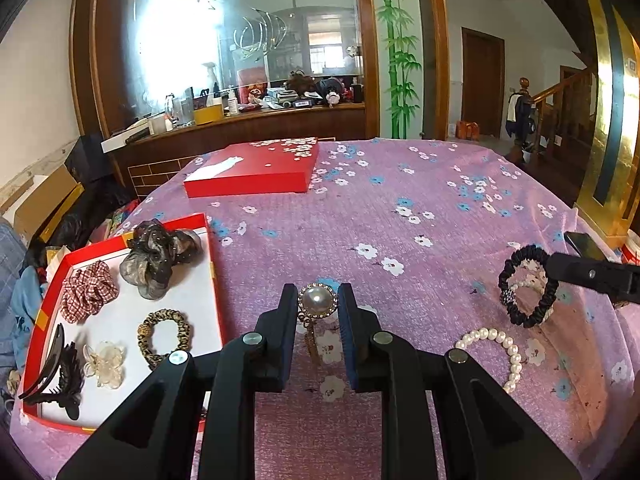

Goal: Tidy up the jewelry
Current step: 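Carry the pearl brooch and black bracelet over the white tray with both tools, then open both tools to drop the brooch and black bracelet into the tray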

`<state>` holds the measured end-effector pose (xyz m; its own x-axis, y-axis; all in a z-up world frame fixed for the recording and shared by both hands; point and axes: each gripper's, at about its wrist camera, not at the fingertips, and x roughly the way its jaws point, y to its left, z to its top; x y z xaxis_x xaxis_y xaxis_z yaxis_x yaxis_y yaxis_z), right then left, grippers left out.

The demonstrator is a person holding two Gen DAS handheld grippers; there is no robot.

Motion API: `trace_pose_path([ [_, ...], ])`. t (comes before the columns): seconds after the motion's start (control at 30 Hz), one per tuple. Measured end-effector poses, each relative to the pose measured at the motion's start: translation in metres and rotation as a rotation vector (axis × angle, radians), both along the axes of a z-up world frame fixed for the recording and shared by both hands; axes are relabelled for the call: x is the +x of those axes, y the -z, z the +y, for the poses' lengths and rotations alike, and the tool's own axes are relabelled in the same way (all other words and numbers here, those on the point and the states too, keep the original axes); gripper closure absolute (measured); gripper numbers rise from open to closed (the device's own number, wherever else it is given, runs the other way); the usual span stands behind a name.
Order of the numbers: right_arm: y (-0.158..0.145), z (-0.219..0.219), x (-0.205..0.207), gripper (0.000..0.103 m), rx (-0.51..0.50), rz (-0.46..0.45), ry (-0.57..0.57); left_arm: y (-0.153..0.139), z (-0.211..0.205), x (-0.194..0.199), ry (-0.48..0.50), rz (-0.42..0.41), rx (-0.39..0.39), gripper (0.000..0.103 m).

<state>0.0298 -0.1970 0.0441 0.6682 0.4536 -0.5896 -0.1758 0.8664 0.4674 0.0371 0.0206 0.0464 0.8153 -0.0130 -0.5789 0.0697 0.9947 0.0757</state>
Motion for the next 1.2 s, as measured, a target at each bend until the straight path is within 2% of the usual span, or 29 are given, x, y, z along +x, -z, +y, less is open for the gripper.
trace_pose_path([
  [0.13, -0.007, 0.008, -0.003, 0.096, 0.028, 0.005, -0.019, -0.010, 0.007, -0.011, -0.008, -0.031, 0.004, 0.084],
  [0.3, -0.019, 0.040, -0.005, 0.096, 0.051, 0.014, -0.082, -0.019, 0.028, -0.020, -0.040, -0.049, -0.009, 0.084],
  [0.5, -0.033, 0.089, -0.003, 0.095, 0.024, -0.002, -0.149, -0.025, 0.070, -0.025, -0.117, -0.065, -0.043, 0.084],
  [0.73, -0.038, 0.147, 0.007, 0.095, 0.017, 0.008, -0.226, -0.018, 0.125, -0.027, -0.223, -0.053, -0.068, 0.084],
  [1.03, -0.030, 0.223, 0.032, 0.095, -0.004, 0.048, -0.296, 0.000, 0.180, -0.024, -0.351, 0.003, -0.110, 0.084],
  [1.2, -0.011, 0.256, 0.047, 0.095, -0.038, 0.091, -0.303, 0.016, 0.199, -0.012, -0.407, 0.091, -0.158, 0.084],
])
